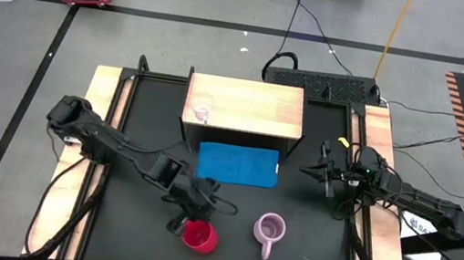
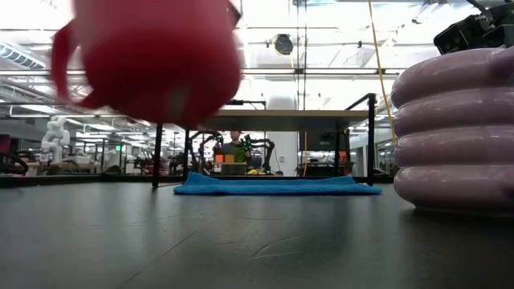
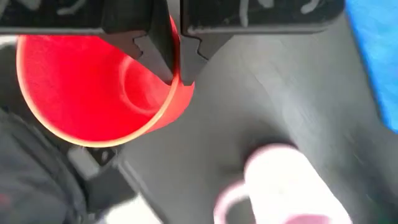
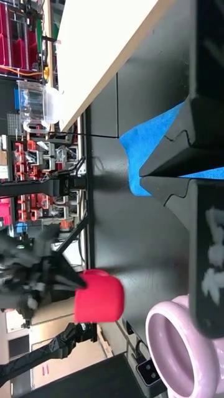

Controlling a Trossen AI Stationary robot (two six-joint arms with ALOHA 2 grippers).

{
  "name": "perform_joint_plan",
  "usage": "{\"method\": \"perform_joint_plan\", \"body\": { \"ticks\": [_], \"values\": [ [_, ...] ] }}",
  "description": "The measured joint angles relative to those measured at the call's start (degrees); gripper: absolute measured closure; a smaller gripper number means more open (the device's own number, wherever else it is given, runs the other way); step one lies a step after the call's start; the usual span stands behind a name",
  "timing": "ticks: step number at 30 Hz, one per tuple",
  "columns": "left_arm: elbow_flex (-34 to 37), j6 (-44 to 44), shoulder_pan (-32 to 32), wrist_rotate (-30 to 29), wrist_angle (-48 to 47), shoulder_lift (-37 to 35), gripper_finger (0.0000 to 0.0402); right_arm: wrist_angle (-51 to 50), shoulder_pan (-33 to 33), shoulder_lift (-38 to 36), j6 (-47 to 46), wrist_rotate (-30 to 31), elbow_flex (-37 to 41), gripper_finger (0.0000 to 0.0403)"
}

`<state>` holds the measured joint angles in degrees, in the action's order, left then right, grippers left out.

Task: Stack small to large cups/mugs on shelf
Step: Put the red mug on the shelf

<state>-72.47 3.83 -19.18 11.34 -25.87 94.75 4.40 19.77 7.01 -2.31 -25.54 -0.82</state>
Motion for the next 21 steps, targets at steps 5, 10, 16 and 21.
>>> {"method": "perform_joint_plan", "body": {
  "ticks": [5, 10, 16, 21],
  "values": [
    [0.0, 1.7, 0.0, -2.3, -0.9, -4.9, 0.0396, 0.0, 0.0, 0.2, 0.0, 0.0, 0.0, 0.0403],
    [0.0, 2.6, 0.0, -4.1, -4.0, -7.7, 0.0397, 0.0, 0.0, 0.2, 0.0, 0.0, 0.0, 0.0403],
    [0.0, 4.0, 0.0, -11.6, -9.9, -10.3, 0.0397, 0.1, 0.0, 0.2, -0.1, 0.0, 0.0, 0.0403],
    [0.0, 5.3, 1.5, -12.9, -12.6, -13.6, 0.0397, 0.0, 0.0, 0.2, -0.4, 0.0, 0.0, 0.0403]
  ]
}}
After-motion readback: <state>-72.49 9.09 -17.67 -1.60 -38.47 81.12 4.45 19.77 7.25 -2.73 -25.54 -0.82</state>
